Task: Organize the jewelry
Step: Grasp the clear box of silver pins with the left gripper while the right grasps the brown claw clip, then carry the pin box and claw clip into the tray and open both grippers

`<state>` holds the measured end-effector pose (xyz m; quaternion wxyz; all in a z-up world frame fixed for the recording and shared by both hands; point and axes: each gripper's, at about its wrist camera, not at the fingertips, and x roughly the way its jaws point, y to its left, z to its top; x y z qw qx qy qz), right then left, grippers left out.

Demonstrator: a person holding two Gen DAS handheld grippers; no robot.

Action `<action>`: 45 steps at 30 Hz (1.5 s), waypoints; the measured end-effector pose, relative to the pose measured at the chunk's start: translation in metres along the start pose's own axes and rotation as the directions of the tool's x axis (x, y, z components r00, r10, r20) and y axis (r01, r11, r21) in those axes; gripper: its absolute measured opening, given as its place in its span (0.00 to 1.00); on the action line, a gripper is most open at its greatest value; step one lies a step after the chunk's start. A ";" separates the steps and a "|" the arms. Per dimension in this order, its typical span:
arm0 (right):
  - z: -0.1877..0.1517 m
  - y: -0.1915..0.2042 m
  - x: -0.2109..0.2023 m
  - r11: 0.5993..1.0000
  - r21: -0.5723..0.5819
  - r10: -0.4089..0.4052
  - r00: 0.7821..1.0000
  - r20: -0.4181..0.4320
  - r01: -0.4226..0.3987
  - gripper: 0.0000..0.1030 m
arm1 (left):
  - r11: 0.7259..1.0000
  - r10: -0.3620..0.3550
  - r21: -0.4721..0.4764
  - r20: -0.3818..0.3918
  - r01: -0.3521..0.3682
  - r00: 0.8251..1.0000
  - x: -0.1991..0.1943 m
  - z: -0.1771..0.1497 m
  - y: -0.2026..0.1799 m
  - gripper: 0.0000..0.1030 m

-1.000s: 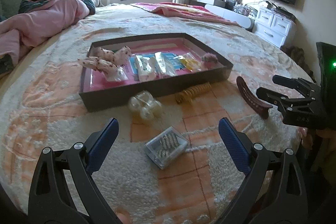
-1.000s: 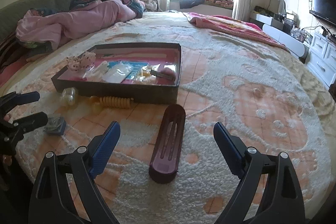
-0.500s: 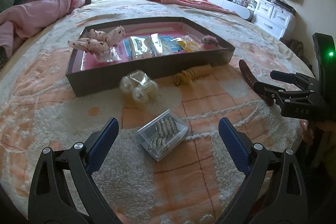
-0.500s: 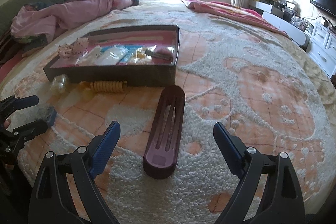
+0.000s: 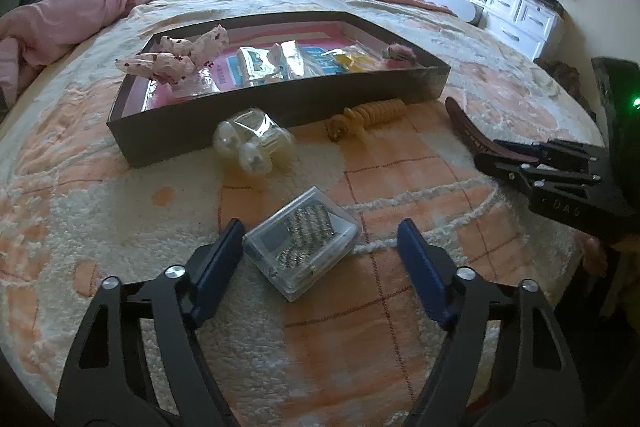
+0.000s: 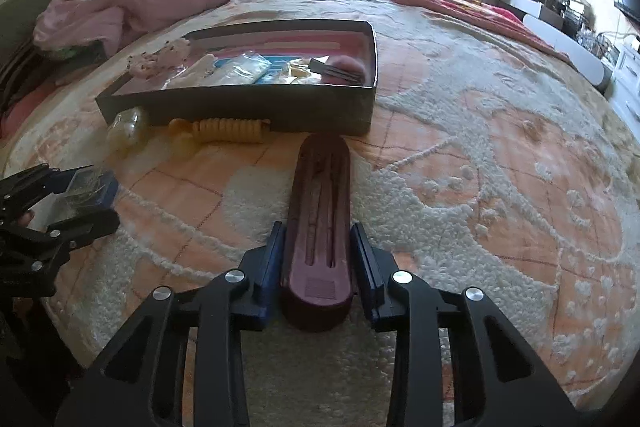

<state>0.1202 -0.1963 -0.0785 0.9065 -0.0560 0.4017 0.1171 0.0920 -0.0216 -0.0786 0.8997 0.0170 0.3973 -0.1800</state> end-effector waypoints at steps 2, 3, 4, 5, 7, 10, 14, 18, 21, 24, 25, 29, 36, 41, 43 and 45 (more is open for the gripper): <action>0.001 -0.001 -0.001 1.000 0.011 0.008 1.000 0.003 -0.008 0.31 | 1.000 -0.005 0.003 0.000 0.005 1.000 0.000 0.001 -0.001 0.58; 0.001 -0.002 -0.001 1.000 0.016 0.014 1.000 0.007 -0.014 0.31 | 1.000 -0.004 0.006 0.000 0.004 1.000 0.000 0.001 -0.002 0.54; 0.002 -0.002 -0.002 1.000 0.018 0.020 1.000 0.012 -0.021 0.31 | 1.000 -0.003 0.010 0.002 0.003 1.000 0.000 0.001 -0.002 0.51; 0.002 -0.002 -0.003 1.000 0.019 0.024 1.000 0.015 -0.024 0.31 | 1.000 -0.003 0.011 0.002 0.003 1.000 0.000 0.001 -0.003 0.50; 0.003 -0.001 -0.006 0.999 0.022 0.041 0.999 0.026 -0.042 0.31 | 1.000 0.005 0.016 0.008 -0.005 1.000 -0.002 0.002 -0.002 0.43; 0.004 0.004 -0.011 0.996 0.009 0.092 0.995 0.048 -0.092 0.30 | 1.000 0.003 0.019 0.010 -0.003 1.000 -0.003 0.002 -0.003 0.43; 0.005 0.016 -0.016 0.993 -0.027 0.120 0.991 0.066 -0.119 0.30 | 1.000 -0.013 0.029 0.024 0.012 1.000 -0.008 0.004 -0.007 0.43; 0.008 0.023 -0.021 0.992 -0.059 0.120 0.988 0.093 -0.115 0.30 | 0.999 -0.027 0.041 0.054 0.025 0.998 -0.017 0.007 -0.011 0.43; 0.009 0.027 -0.024 0.991 -0.071 0.124 0.987 0.107 -0.116 0.30 | 0.999 -0.027 0.027 0.079 0.025 0.997 -0.023 0.013 -0.008 0.43; 0.011 0.031 -0.025 0.989 -0.085 0.128 0.985 0.117 -0.118 0.30 | 1.000 -0.018 0.007 0.096 0.018 0.995 -0.027 0.017 -0.002 0.43; 0.012 0.032 -0.026 0.988 -0.090 0.133 0.984 0.119 -0.123 0.30 | 1.000 -0.016 0.002 0.099 0.016 0.995 -0.027 0.018 0.000 0.43; 0.018 0.039 -0.027 0.985 -0.106 0.151 0.980 0.130 -0.138 0.30 | 1.000 0.000 -0.031 0.123 0.004 0.992 -0.032 0.024 0.010 0.43; 0.031 0.049 -0.022 0.980 -0.131 0.165 0.977 0.134 -0.147 0.30 | 0.996 0.040 -0.083 0.153 -0.027 0.987 -0.037 0.033 0.030 0.43; 0.044 0.055 -0.019 0.977 -0.154 0.169 0.975 0.147 -0.146 0.30 | 0.992 0.065 -0.119 0.153 -0.047 0.986 -0.035 0.037 0.045 0.43; 0.050 0.057 -0.016 0.975 -0.162 0.175 0.973 0.149 -0.151 0.30 | 0.990 0.078 -0.127 0.157 -0.058 0.985 -0.034 0.040 0.052 0.43; 0.056 0.059 -0.012 0.974 -0.171 0.177 0.972 0.152 -0.150 0.30 | 0.989 0.085 -0.136 0.160 -0.063 0.983 -0.034 0.043 0.057 0.43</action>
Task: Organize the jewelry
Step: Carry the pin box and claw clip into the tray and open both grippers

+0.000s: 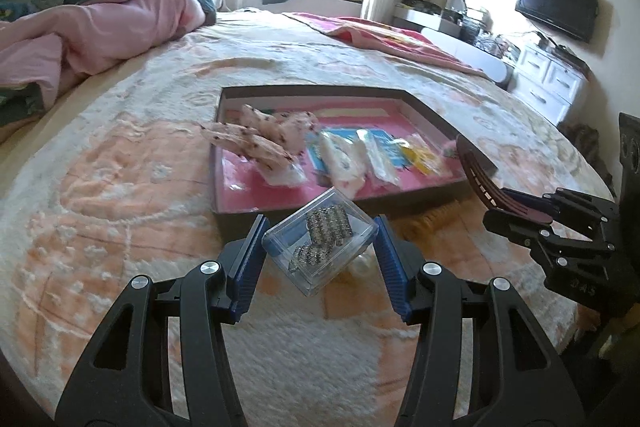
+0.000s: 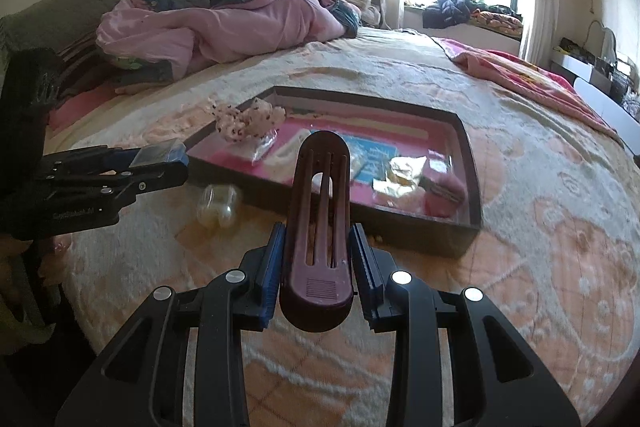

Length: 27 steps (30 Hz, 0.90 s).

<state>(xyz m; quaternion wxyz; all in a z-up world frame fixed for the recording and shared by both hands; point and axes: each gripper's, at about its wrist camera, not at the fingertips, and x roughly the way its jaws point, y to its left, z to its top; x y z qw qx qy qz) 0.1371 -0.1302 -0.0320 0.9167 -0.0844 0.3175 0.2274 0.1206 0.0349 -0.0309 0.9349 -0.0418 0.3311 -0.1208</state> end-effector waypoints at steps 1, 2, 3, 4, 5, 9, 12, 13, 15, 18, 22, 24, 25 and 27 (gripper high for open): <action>0.002 0.001 0.002 1.000 -0.004 0.000 1.000 0.001 0.000 0.30 | 1.000 0.006 -0.003 0.003 -0.006 1.000 0.001 0.002 0.003 0.43; 0.006 0.001 0.005 1.000 -0.007 0.000 1.000 0.003 0.000 0.30 | 1.000 0.010 -0.007 0.005 -0.010 1.000 0.001 0.003 0.006 0.43; 0.008 0.001 0.007 1.000 -0.010 0.001 1.000 0.003 -0.001 0.30 | 1.000 0.013 -0.012 0.006 -0.013 1.000 0.002 0.005 0.008 0.43; 0.011 0.001 0.009 1.000 -0.014 0.001 1.000 0.003 -0.001 0.30 | 1.000 0.016 -0.015 0.007 -0.016 1.000 0.003 0.007 0.010 0.43; 0.013 0.001 0.011 1.000 -0.016 -0.001 1.000 0.004 0.001 0.30 | 1.000 0.020 -0.017 0.007 -0.020 1.000 0.004 0.008 0.012 0.43; 0.022 -0.001 0.019 1.000 -0.023 -0.005 1.000 0.008 0.005 0.30 | 0.999 0.025 -0.021 0.011 -0.025 1.000 0.008 0.016 0.016 0.43; 0.029 -0.004 0.024 1.000 -0.021 -0.011 1.000 0.013 0.012 0.30 | 0.999 0.035 -0.015 0.020 -0.034 0.999 0.012 0.024 0.017 0.43; 0.031 -0.006 0.026 1.000 -0.019 -0.014 1.000 0.016 0.015 0.30 | 0.999 0.036 -0.015 0.023 -0.036 0.999 0.013 0.026 0.018 0.43; 0.035 -0.008 0.028 1.000 -0.015 -0.017 1.000 0.022 0.017 0.30 | 0.999 0.035 -0.018 0.027 -0.035 0.999 0.016 0.031 0.019 0.43; 0.040 -0.013 0.031 1.000 -0.009 -0.024 0.999 0.028 0.024 0.30 | 0.999 0.035 -0.019 0.028 -0.035 0.999 0.020 0.035 0.020 0.43; 0.044 -0.020 0.034 0.999 0.003 -0.036 0.999 0.032 0.036 0.30 | 0.999 0.036 -0.011 0.032 -0.036 0.999 0.025 0.040 0.019 0.43; 0.044 -0.024 0.035 0.999 0.011 -0.044 0.998 0.034 0.043 0.30 | 0.999 0.034 -0.009 0.034 -0.034 0.999 0.029 0.043 0.019 0.43; 0.045 -0.026 0.035 0.999 0.015 -0.046 0.998 0.033 0.046 0.30 | 0.999 0.034 -0.007 0.035 -0.033 0.999 0.031 0.045 0.019 0.43; 0.045 -0.031 0.036 0.998 0.024 -0.056 0.998 0.034 0.055 0.30 | 1.000 0.031 -0.006 0.036 -0.031 0.999 0.034 0.048 0.018 0.43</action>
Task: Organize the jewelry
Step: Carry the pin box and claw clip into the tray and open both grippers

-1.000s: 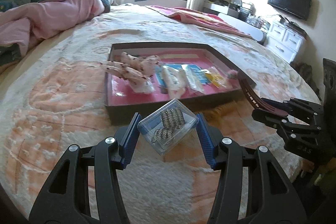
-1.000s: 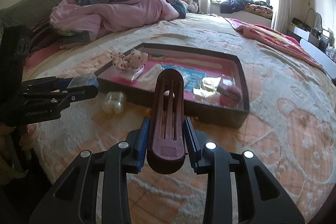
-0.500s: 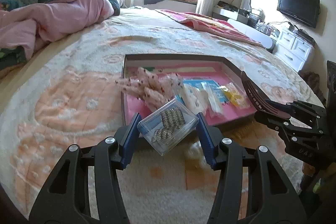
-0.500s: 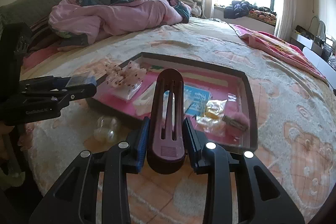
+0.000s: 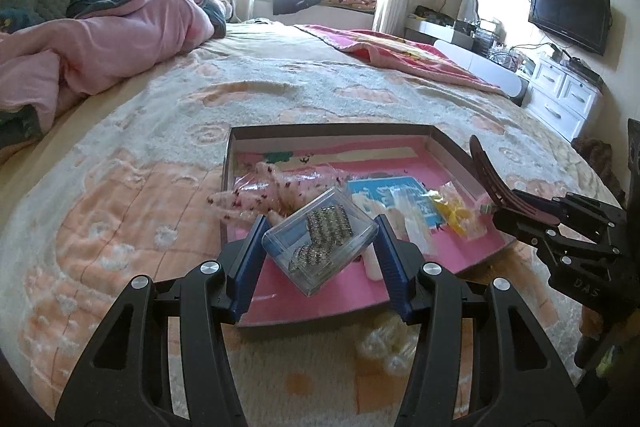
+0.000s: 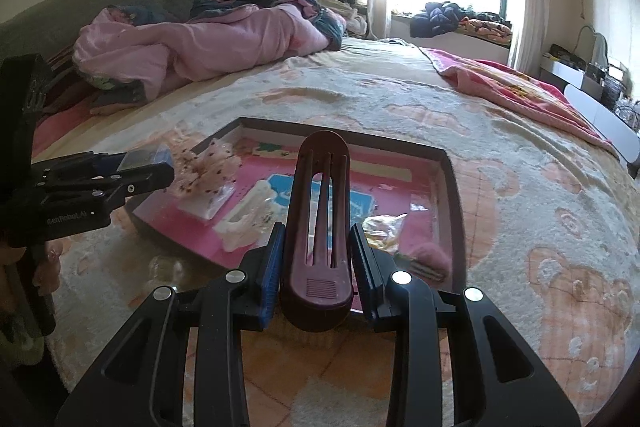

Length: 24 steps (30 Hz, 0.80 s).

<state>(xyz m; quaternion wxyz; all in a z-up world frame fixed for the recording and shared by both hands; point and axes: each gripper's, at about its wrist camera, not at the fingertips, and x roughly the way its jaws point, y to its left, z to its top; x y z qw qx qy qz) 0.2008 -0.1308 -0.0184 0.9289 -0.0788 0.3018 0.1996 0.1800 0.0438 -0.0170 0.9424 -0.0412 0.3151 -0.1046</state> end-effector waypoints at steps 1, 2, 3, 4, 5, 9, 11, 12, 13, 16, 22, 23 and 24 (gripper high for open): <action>0.000 -0.002 0.000 1.000 0.003 -0.003 1.000 0.000 0.003 0.30 | 1.000 -0.001 0.000 0.000 0.001 1.000 0.002 0.001 -0.001 0.43; 0.001 -0.004 0.001 1.000 0.007 -0.007 1.000 0.000 0.007 0.30 | 1.000 -0.003 0.000 0.000 0.003 1.000 0.003 0.002 -0.001 0.43; 0.001 -0.006 0.002 1.000 0.010 -0.010 1.000 0.000 0.010 0.30 | 1.000 -0.007 0.000 -0.003 0.007 1.000 0.006 0.003 -0.002 0.43; 0.002 -0.008 0.003 1.000 0.015 -0.015 1.000 0.000 0.015 0.30 | 1.000 -0.009 0.000 -0.003 0.009 1.000 0.007 0.004 -0.003 0.43; 0.002 -0.010 0.004 1.000 0.017 -0.018 1.000 0.000 0.018 0.30 | 1.000 -0.011 0.001 -0.001 0.011 1.000 0.008 0.005 -0.004 0.43; 0.005 -0.017 0.009 0.999 0.024 -0.031 1.000 -0.002 0.031 0.30 | 1.000 -0.018 0.010 -0.005 0.018 1.000 0.017 0.009 -0.009 0.43; 0.006 -0.019 0.011 0.999 0.020 -0.036 0.999 -0.003 0.036 0.30 | 1.000 -0.017 0.015 -0.007 0.017 1.000 0.021 0.010 -0.011 0.43; 0.006 -0.020 0.011 0.999 0.017 -0.039 0.999 -0.003 0.039 0.30 | 1.000 -0.018 0.018 -0.007 0.018 1.000 0.022 0.011 -0.012 0.43; 0.007 -0.021 0.013 0.999 0.015 -0.043 0.999 -0.004 0.043 0.30 | 1.000 -0.021 0.022 -0.007 0.021 1.000 0.024 0.012 -0.013 0.43; 0.008 -0.022 0.018 0.999 0.010 -0.051 0.999 -0.009 0.051 0.30 | 0.999 -0.016 0.041 -0.001 0.016 1.000 0.028 0.014 -0.017 0.43; 0.014 -0.025 0.035 0.999 -0.003 -0.044 0.998 -0.034 0.044 0.30 | 0.999 -0.014 0.046 -0.015 0.014 1.000 0.041 0.015 -0.016 0.43; 0.015 -0.024 0.039 0.999 -0.001 -0.039 0.998 -0.043 0.039 0.30 | 0.999 -0.017 0.044 -0.018 0.017 1.000 0.043 0.015 -0.015 0.43; 0.015 -0.025 0.042 0.999 0.002 -0.035 0.998 -0.052 0.035 0.30 | 0.999 -0.017 0.043 -0.018 0.018 1.000 0.045 0.016 -0.015 0.43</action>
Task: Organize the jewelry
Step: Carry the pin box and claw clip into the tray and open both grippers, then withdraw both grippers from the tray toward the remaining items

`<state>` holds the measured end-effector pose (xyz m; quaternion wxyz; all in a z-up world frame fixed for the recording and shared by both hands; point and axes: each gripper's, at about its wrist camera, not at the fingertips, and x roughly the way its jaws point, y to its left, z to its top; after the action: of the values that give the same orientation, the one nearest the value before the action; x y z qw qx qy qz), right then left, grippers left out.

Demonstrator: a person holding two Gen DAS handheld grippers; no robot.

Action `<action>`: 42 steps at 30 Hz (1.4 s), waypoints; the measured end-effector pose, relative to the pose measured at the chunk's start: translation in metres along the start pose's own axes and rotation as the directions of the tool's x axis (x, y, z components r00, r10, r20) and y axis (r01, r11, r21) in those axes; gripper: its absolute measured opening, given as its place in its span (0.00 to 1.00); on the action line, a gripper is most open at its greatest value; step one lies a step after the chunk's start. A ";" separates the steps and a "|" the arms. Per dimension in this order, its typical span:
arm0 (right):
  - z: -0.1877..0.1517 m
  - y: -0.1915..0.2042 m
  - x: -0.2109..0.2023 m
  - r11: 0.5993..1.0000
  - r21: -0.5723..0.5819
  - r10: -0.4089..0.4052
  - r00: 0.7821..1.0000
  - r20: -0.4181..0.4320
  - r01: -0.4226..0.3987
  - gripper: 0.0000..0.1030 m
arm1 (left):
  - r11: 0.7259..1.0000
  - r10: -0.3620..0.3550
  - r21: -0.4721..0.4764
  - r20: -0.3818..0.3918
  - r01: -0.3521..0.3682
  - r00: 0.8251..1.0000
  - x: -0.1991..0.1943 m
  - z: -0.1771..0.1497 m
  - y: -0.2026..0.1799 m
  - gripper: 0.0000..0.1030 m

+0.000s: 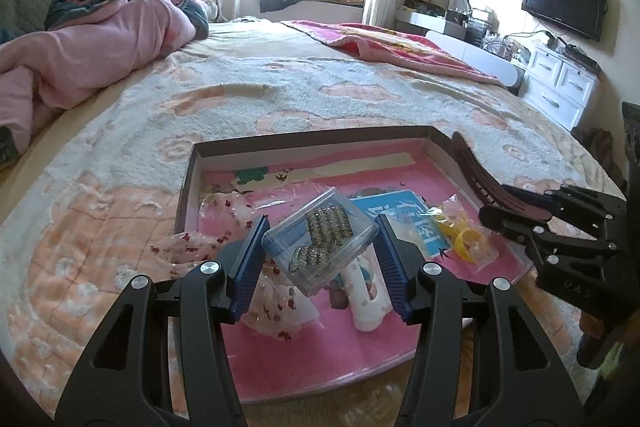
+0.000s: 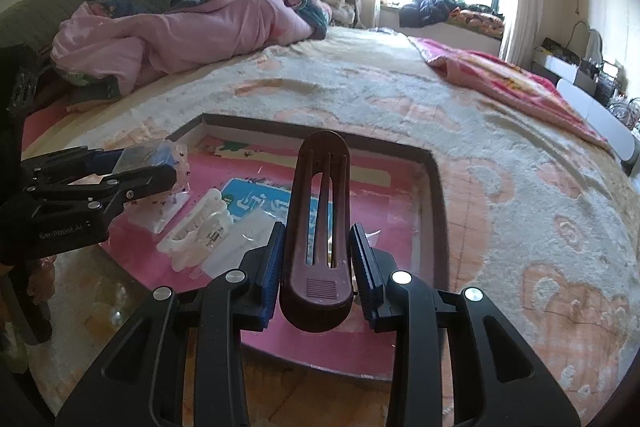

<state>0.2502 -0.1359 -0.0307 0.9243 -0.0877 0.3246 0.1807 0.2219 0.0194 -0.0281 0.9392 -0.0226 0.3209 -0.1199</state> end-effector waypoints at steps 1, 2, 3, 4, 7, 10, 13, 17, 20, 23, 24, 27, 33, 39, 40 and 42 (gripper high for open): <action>0.000 -0.001 0.004 1.000 0.007 0.005 1.000 -0.010 -0.005 0.30 | 1.000 0.000 0.000 0.000 0.000 1.000 0.002 0.000 0.000 0.43; 0.000 -0.002 0.007 1.000 0.011 0.009 1.000 -0.019 -0.009 0.30 | 1.000 0.001 0.001 -0.002 -0.001 1.000 0.003 0.001 0.000 0.43; 0.000 -0.002 0.010 1.000 0.013 0.012 1.000 -0.026 -0.012 0.30 | 1.000 -0.001 -0.002 -0.003 0.001 1.000 0.004 0.001 0.001 0.43; 0.001 -0.003 0.014 1.000 0.014 0.011 0.999 -0.034 -0.011 0.30 | 1.000 -0.005 -0.005 -0.005 0.005 1.000 0.006 0.002 0.001 0.43; 0.001 -0.003 0.022 1.000 0.010 0.013 0.999 -0.050 -0.013 0.30 | 1.000 -0.004 -0.009 -0.010 0.004 1.000 0.011 0.004 0.002 0.43; 0.001 -0.001 0.028 1.000 0.007 0.019 0.998 -0.063 -0.019 0.31 | 1.000 -0.008 -0.014 -0.021 0.008 1.000 0.017 0.005 0.004 0.43; 0.001 0.000 0.032 1.000 0.002 0.026 0.997 -0.070 -0.026 0.31 | 1.000 -0.007 -0.017 -0.031 0.007 1.000 0.022 0.005 0.005 0.43; -0.001 0.000 0.037 0.999 0.006 0.033 0.996 -0.085 -0.032 0.31 | 1.000 -0.007 -0.025 -0.047 0.006 0.999 0.029 0.004 0.007 0.43; -0.002 -0.001 0.038 0.999 0.016 0.038 0.995 -0.094 -0.037 0.31 | 1.000 -0.010 -0.029 -0.060 0.008 0.998 0.032 0.003 0.008 0.43; -0.003 0.000 0.039 0.999 0.019 0.045 0.994 -0.102 -0.043 0.31 | 1.000 -0.010 -0.028 -0.061 0.008 0.998 0.033 0.002 0.008 0.43; -0.004 0.000 0.039 0.999 0.019 0.043 0.994 -0.102 -0.041 0.31 | 1.000 -0.012 -0.028 -0.063 0.010 0.998 0.033 0.002 0.008 0.43; -0.004 0.001 0.037 0.999 0.024 0.048 0.994 -0.098 -0.046 0.34 | 1.000 -0.008 -0.023 -0.066 0.007 0.998 0.034 0.001 0.008 0.43; -0.004 -0.002 0.029 0.998 0.043 0.045 0.996 -0.076 -0.041 0.48 | 1.000 -0.008 -0.029 -0.066 0.007 0.998 0.033 0.001 0.008 0.45; -0.003 -0.005 0.014 0.998 0.057 0.033 0.999 -0.038 -0.031 0.58 | 0.999 -0.002 -0.042 -0.058 -0.001 0.998 0.023 -0.001 0.008 0.60; -0.003 -0.006 0.010 0.998 0.056 0.025 0.999 -0.028 -0.023 0.61 | 0.999 0.000 -0.044 -0.056 -0.002 0.998 0.021 -0.002 0.008 0.64; -0.002 -0.006 0.003 0.998 0.056 0.016 1.000 -0.006 -0.015 0.65 | 0.999 0.004 -0.050 -0.053 -0.007 0.999 0.017 -0.002 0.008 0.69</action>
<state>0.2534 -0.1415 -0.0339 0.9240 -0.0597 0.3330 0.1785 0.2355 0.0235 -0.0410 0.9298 -0.0423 0.3487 -0.1098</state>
